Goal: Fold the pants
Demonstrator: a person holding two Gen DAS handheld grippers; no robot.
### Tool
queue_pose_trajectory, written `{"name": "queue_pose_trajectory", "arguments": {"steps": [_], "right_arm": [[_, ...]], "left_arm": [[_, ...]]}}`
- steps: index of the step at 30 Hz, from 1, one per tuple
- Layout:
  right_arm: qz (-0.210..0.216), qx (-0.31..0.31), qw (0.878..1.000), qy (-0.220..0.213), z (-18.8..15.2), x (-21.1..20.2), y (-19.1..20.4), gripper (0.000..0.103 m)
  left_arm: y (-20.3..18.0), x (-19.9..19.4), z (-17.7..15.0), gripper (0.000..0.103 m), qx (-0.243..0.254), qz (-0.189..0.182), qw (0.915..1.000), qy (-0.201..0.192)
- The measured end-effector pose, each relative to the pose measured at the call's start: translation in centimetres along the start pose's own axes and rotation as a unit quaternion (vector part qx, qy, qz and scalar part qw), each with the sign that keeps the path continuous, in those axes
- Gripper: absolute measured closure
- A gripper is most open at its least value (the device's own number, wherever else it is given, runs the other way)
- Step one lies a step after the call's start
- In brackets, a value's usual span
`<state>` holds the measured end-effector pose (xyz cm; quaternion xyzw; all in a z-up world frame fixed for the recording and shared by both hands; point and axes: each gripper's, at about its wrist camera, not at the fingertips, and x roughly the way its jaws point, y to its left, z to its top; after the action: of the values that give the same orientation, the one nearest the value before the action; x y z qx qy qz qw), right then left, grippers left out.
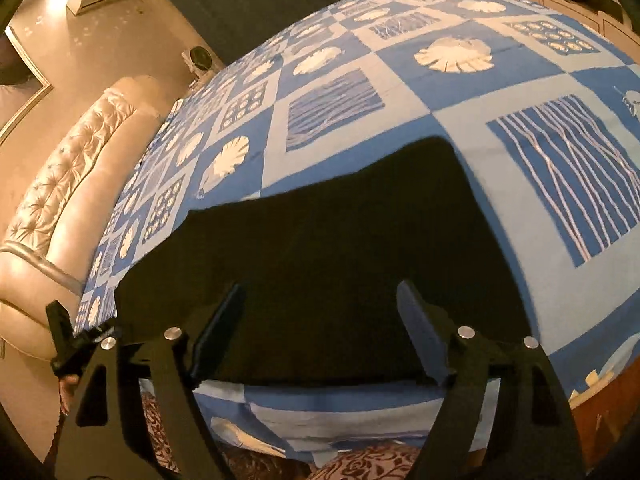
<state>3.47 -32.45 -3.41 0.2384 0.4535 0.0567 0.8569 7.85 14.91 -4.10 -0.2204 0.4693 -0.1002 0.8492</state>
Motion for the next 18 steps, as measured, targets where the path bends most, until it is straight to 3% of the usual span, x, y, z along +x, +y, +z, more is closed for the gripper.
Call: {"name": "queue_pose_trajectory", "arguments": {"steps": [3,5,7,10,13,15,18], "right_arm": [[0.0,-0.012,1.0,0.004,-0.2,0.3,0.6,0.024],[0.003,-0.019,1.0,0.003,-0.3,0.4,1.0,0.024],[0.009,-0.024,1.0,0.007,-0.4,0.4,1.3,0.024],[0.016,-0.024,1.0,0.009,-0.5,0.5,1.5,0.024],[0.022,-0.016,1.0,0.012,-0.5,0.7,1.3,0.023],[0.025,-0.01,1.0,0.015,-0.5,0.8,1.1,0.023],[0.024,-0.006,0.999,0.02,-0.5,1.1,0.8,0.023]], "left_arm": [[3.0,-2.2,1.1,0.006,-0.063,-0.03,0.9974,-0.02],[6.1,-3.4,1.6,0.006,-0.123,-0.08,0.9888,-0.026],[9.0,-3.7,1.5,0.006,-0.186,-0.14,0.9723,-0.021],[11.8,-3.2,0.9,0.006,-0.24,-0.178,0.9542,-0.013],[12.7,-2.6,0.6,0.006,-0.249,-0.192,0.9495,-0.008],[12.8,-2.8,1.0,0.006,-0.244,-0.169,0.9547,-0.018],[13.1,-2.5,1.6,0.006,-0.239,-0.164,0.9569,-0.014]]}}
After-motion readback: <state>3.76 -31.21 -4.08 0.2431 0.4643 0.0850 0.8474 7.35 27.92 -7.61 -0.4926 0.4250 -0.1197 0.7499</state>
